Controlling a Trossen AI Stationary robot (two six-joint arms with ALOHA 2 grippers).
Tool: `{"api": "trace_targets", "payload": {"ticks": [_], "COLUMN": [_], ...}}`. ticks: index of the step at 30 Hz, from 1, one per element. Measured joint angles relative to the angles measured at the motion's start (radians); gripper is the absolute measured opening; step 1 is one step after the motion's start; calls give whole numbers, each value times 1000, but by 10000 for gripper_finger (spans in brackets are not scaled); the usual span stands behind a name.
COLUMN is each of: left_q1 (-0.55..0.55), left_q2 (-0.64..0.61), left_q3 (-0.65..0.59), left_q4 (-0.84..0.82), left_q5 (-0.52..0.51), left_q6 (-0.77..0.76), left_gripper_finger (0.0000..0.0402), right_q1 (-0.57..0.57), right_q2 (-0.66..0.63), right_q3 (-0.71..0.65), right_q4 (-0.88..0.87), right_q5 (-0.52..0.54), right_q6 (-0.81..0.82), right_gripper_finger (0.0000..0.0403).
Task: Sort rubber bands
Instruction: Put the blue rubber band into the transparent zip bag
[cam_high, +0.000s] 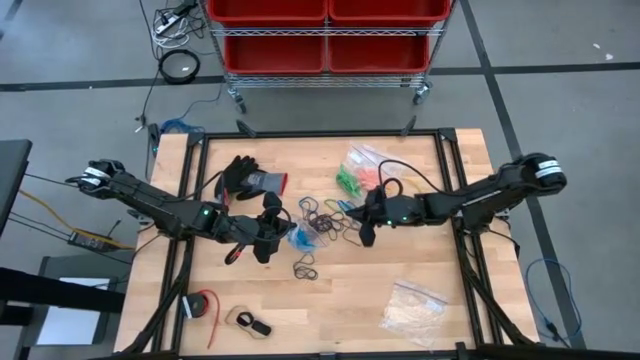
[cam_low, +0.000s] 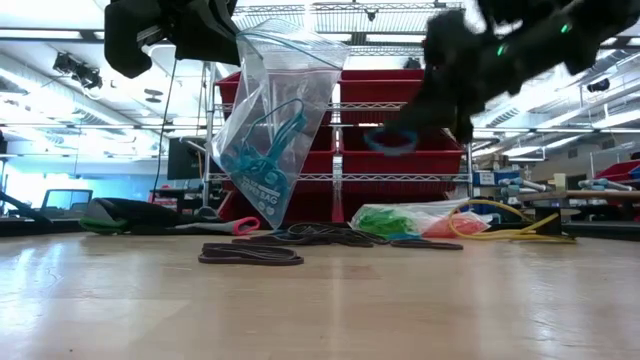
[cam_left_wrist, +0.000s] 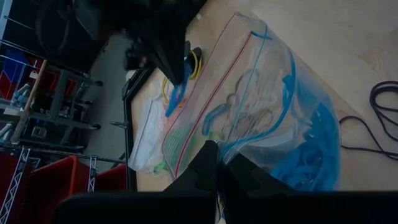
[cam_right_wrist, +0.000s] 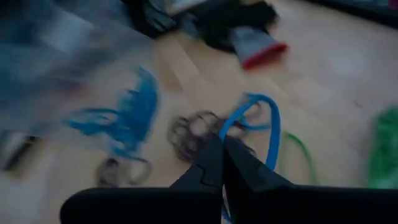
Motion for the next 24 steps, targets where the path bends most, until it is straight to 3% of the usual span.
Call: {"api": "trace_targets", "payload": {"ticks": [8, 18, 24], "left_q1": [0, 0, 0], "left_q2": [0, 0, 0], "left_q3": [0, 0, 0], "left_q4": [0, -1, 0], "left_q5": [0, 0, 0], "left_q6": [0, 0, 0], "left_gripper_finger": [12, 12, 12], "right_q1": [80, 127, 100], "right_q2": [-13, 240, 365], "right_q3": [140, 485, 593], "right_q4": [45, 26, -144], "right_q5": [-25, -166, -180], "right_q6": [-81, -216, -184], "right_gripper_finger": [0, 0, 0]}}
